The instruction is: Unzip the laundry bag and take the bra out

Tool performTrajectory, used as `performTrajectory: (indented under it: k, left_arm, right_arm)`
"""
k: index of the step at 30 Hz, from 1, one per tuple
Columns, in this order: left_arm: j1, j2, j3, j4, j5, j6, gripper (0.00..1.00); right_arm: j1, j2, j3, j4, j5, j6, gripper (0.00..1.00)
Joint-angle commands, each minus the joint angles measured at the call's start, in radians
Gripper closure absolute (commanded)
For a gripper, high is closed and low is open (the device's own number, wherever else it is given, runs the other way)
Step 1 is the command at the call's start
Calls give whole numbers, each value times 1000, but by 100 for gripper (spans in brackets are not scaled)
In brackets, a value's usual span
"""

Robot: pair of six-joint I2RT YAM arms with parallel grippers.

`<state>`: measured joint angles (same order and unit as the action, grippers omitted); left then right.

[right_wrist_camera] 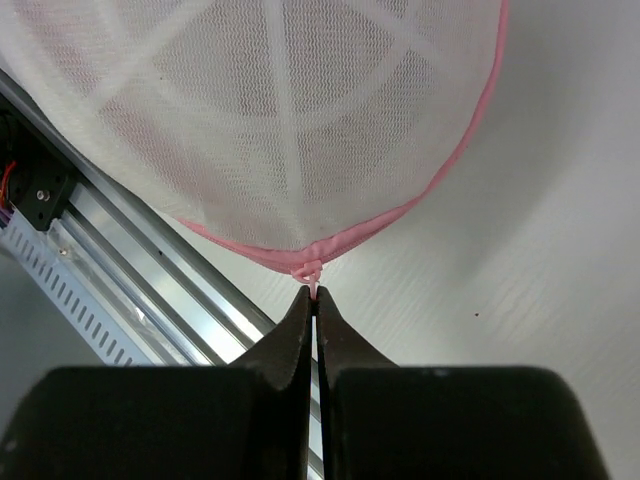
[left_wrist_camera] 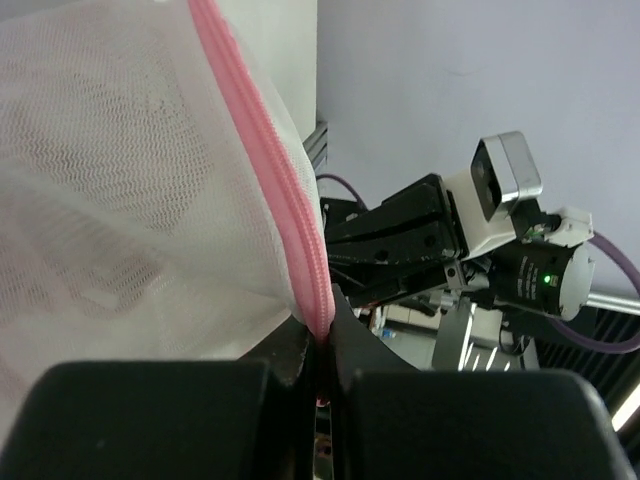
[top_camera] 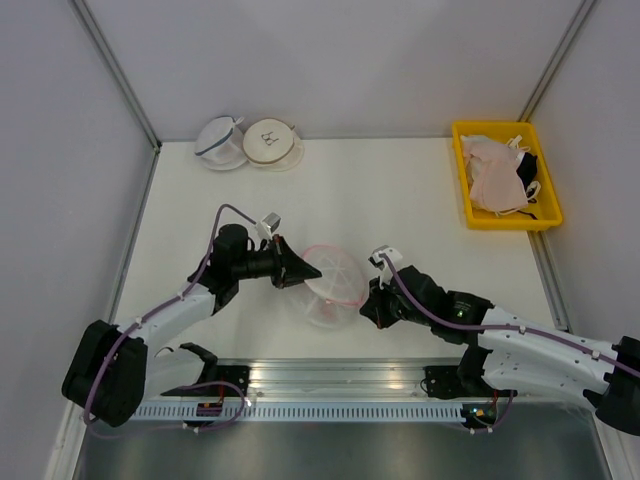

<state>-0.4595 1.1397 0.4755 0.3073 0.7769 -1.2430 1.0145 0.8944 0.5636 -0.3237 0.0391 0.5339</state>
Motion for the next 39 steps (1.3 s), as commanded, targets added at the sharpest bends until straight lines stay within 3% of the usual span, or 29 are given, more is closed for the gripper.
performTrajectory:
  k: [1, 9, 10, 11, 13, 14, 18, 24, 34, 39]
  left_arm:
    - [25, 38, 55, -89, 177, 174, 98]
    - [27, 121, 115, -144, 321, 318, 98]
    - [28, 123, 129, -228, 311, 344, 92]
    - [31, 121, 153, -264, 271, 384, 60]
    - [35, 86, 170, -307, 219, 399, 28]
    - [39, 68, 181, -367, 188, 404, 1]
    - [45, -30, 228, -558, -58, 427, 0]
    - [45, -211, 239, -801, -272, 387, 0]
    - [24, -667, 17, -872, -165, 81, 0]
    - [18, -787, -72, -875, -153, -41, 0]
  right_arm:
    - [1, 8, 35, -55, 44, -25, 100]
    - [1, 32, 42, -55, 71, -32, 100]
    - [-1, 35, 45, -54, 70, -32, 100]
    - [-1, 38, 50, -52, 70, -34, 100]
    - [-1, 44, 55, -49, 70, -35, 100]
    - [-1, 49, 56, -43, 68, -35, 100]
    - [-1, 47, 53, -25, 58, -32, 100]
    - [-1, 57, 56, -5, 44, -29, 100]
    - [2, 113, 47, 152, -149, -28, 100]
    - [38, 224, 82, 238, -229, -15, 99]
